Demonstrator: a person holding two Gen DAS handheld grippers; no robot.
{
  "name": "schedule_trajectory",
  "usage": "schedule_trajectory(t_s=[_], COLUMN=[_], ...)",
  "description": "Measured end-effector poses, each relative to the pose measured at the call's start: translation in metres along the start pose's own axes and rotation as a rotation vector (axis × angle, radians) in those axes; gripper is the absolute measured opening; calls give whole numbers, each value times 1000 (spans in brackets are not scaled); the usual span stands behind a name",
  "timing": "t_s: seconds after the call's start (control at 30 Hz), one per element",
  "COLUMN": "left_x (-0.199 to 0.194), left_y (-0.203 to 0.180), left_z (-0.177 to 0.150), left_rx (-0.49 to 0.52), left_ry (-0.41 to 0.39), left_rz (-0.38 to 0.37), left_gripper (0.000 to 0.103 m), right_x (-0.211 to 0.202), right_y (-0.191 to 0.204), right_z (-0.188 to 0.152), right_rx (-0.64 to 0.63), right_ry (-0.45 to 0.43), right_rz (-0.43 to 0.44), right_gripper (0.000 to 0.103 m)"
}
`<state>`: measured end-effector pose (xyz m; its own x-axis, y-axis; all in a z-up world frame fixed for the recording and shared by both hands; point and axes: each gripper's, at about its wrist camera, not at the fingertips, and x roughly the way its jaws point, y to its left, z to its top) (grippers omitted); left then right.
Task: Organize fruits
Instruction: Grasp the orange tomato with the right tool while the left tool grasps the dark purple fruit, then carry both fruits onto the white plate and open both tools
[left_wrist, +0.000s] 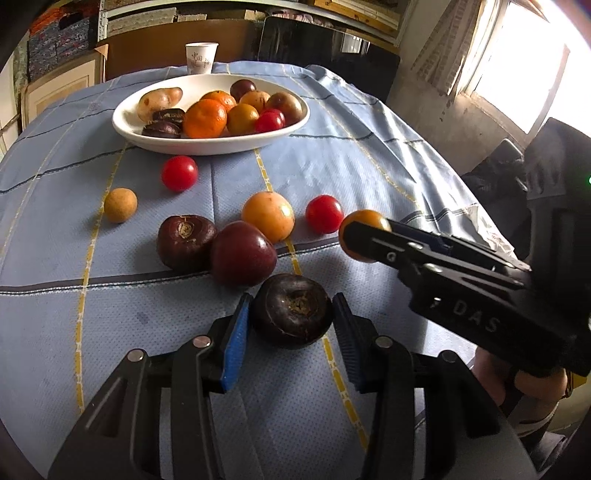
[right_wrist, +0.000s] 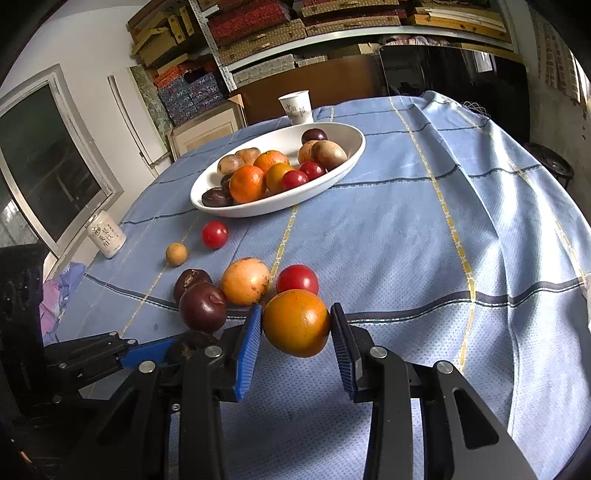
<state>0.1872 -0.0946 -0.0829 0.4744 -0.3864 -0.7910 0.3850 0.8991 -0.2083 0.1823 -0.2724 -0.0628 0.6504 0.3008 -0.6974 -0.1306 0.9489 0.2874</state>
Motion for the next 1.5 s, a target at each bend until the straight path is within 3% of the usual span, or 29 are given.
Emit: schedule_trajectory(t_s=[0.3, 0.37, 0.47, 0.57, 0.63, 0.8, 1.1, 1.13, 1.17, 1.2, 1.23, 1.37, 1.5], left_x=[-14, -18, -30, -39, -36, -9, 31, 33, 32, 28, 22, -14, -34], left_y=[11, 14, 34, 58, 73, 94, 106, 106, 106, 107, 107, 108, 118], left_z=[1, 8, 31, 64, 89, 133, 163, 164, 164, 162, 160, 147, 122], left_rx=[-35, -24, -63, -104, -121, -127, -136, -132, -129, -132, -138, -132, -171], left_ry=[-58, -54, -85, -139, -160, -187, -172, -169, -169, -176, -193, -284, -332], left_rz=[-61, -61, -77, -35, 31, 150, 188, 190, 196, 207, 223, 256, 319], left_gripper=[43, 43, 43, 43, 43, 43, 43, 49, 58, 81, 91, 97, 98], right_x=[1, -3, -1, 17, 30, 62, 81, 83, 84, 84, 80, 47, 24], right_y=[-1, 5, 4, -4, -7, -9, 7, 7, 8, 8, 6, 4, -3], right_z=[6, 20, 53, 87, 101, 121, 138, 139, 141, 141, 139, 132, 128], right_rx=[10, -15, 0, 38, 46, 62, -39, -41, -41, -38, -26, -13, -10], right_ry=[-14, -44, -74, -95, -108, -96, -130, -131, -133, -134, -139, -241, -280], right_rz=[2, -19, 20, 29, 22, 37, 9, 11, 14, 26, 33, 17, 13], right_gripper=[38, 38, 38, 38, 38, 38, 38, 39, 44, 63, 78, 97, 99])
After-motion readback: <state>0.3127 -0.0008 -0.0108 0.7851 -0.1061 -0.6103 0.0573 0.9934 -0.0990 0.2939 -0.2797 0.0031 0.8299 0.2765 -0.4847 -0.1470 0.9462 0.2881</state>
